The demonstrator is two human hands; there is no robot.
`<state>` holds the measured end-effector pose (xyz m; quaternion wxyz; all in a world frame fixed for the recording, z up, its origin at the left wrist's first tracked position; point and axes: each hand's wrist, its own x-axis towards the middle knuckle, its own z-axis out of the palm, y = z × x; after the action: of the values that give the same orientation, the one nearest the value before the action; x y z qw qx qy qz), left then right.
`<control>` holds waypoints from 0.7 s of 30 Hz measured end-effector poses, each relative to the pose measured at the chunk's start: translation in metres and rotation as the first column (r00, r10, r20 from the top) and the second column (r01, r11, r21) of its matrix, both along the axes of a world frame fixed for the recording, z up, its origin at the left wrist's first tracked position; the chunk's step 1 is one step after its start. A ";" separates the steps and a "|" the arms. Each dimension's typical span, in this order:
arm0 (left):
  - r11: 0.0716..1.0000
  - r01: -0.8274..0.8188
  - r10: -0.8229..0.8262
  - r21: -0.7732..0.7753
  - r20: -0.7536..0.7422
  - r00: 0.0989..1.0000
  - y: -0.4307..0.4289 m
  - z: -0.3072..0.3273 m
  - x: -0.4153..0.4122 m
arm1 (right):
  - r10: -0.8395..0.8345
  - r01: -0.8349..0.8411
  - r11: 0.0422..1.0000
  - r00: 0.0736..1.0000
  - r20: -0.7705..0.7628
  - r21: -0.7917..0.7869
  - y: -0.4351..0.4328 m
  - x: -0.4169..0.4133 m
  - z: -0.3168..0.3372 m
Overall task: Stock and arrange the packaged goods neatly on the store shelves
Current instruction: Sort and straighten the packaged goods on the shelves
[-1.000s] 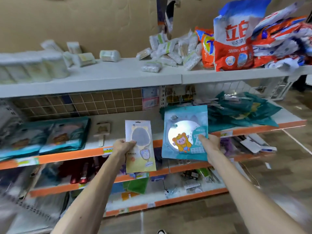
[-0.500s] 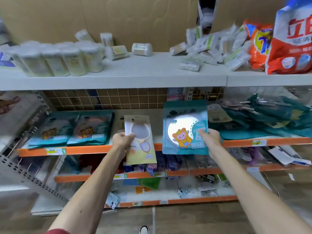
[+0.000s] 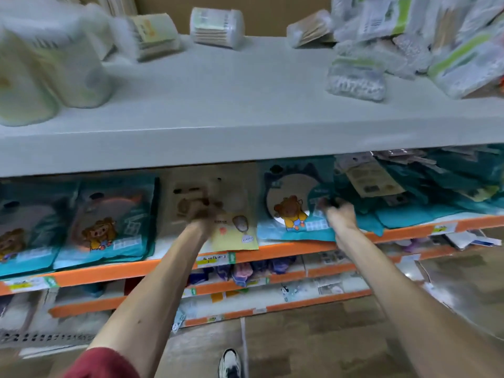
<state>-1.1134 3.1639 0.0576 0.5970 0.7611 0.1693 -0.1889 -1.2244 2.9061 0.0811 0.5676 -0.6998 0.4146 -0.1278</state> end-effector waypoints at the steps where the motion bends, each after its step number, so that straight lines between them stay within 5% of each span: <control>1: 1.000 0.010 -0.010 -0.011 -0.017 1.000 -0.001 0.000 0.003 | 0.003 -0.003 1.000 1.000 0.000 -0.009 -0.002 0.002 0.000; 9: 0.989 0.058 -0.061 0.136 0.018 0.998 0.007 -0.062 0.043 | 0.013 -0.014 1.000 1.000 -0.016 -0.021 -0.010 0.007 -0.003; 13: 0.966 0.117 -0.105 0.231 -0.062 0.993 0.000 -0.018 0.019 | 0.027 -0.027 1.000 0.999 -0.019 -0.006 -0.011 0.004 -0.003; 17: 0.898 0.151 -0.190 0.413 0.053 0.980 -0.002 -0.011 0.006 | 0.041 -0.041 0.999 0.999 -0.030 0.014 -0.010 -0.001 0.001; 21: 0.909 0.155 -0.219 0.387 0.126 0.967 0.013 0.005 -0.003 | 0.069 -0.069 0.998 0.997 -0.022 0.012 -0.003 -0.005 0.015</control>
<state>-1.1169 3.1771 0.0622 0.4320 0.8867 0.0776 -0.1454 -1.2292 2.9031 0.0959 0.5709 -0.7118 0.3972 -0.0979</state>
